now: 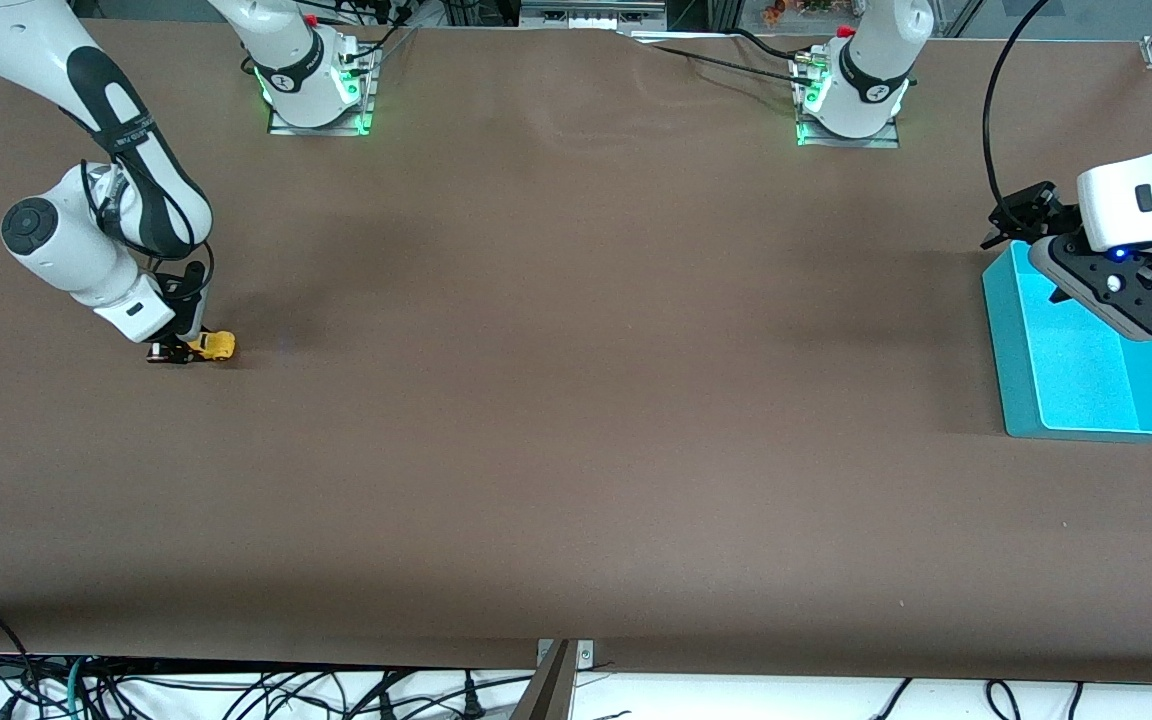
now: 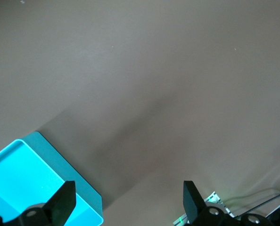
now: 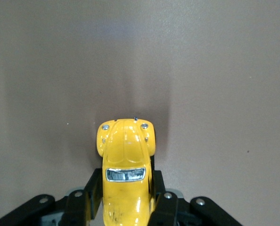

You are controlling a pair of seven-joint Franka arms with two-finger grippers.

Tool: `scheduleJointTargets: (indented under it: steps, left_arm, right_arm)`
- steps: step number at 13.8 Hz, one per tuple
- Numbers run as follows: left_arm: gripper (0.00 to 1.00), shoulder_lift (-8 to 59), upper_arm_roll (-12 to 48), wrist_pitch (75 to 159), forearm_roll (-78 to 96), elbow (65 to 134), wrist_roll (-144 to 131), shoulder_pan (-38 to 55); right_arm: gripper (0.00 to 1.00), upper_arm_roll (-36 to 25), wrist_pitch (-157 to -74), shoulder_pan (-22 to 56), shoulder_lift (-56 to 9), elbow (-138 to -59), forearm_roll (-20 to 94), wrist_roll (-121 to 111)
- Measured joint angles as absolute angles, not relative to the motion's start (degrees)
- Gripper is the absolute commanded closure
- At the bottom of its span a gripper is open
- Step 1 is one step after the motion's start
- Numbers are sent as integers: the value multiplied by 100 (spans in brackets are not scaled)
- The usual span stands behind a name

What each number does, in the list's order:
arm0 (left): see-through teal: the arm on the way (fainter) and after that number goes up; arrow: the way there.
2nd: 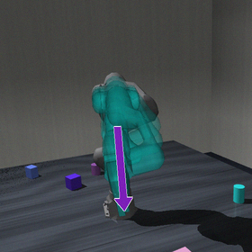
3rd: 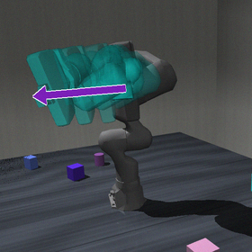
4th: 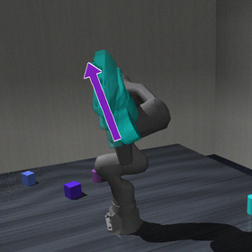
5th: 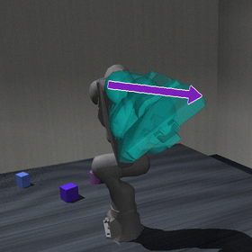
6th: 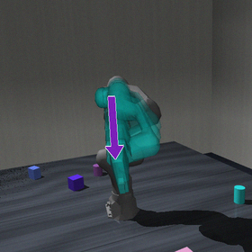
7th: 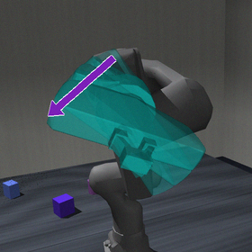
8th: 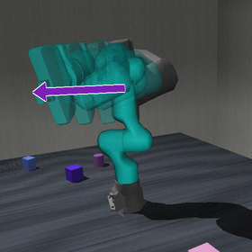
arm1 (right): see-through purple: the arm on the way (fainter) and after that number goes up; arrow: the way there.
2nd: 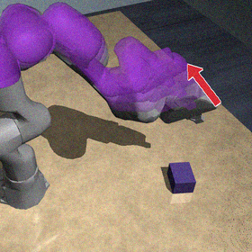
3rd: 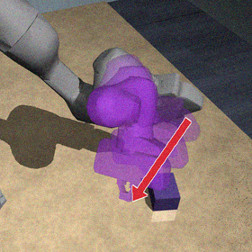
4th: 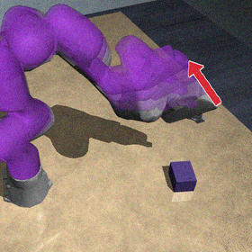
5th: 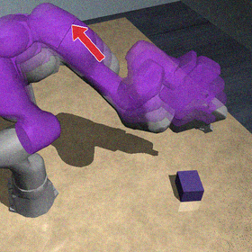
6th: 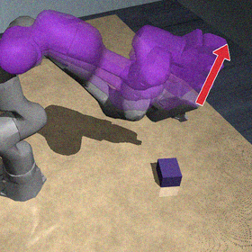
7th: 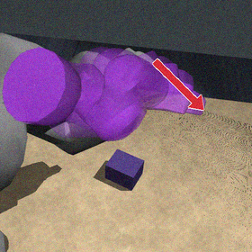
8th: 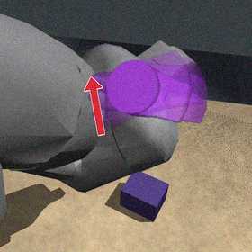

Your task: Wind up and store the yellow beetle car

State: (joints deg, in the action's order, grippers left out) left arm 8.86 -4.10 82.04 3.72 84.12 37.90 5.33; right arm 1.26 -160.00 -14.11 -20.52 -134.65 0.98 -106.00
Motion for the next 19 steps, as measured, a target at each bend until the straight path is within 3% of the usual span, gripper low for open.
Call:
scheduleJointTargets:
  steps: [1,10,15,19]
  left_arm:
    - [0,894,-411,8203,372,8427,3919,532]
    - [0,920,-432,8185,372,8547,5378,509]
    - [0,973,-433,8186,208,8585,5653,505]
    - [0,974,-432,8186,206,8587,5669,506]
  right_arm:
    - [0,119,-15968,-1417,-2115,-13497,96,-10648]
    - [0,145,-15901,-1428,-2473,-13420,214,-10694]
    - [0,335,-14811,-1424,-2349,-12455,215,-10838]
    - [0,496,-14549,-1422,-2267,-11947,215,-10876]
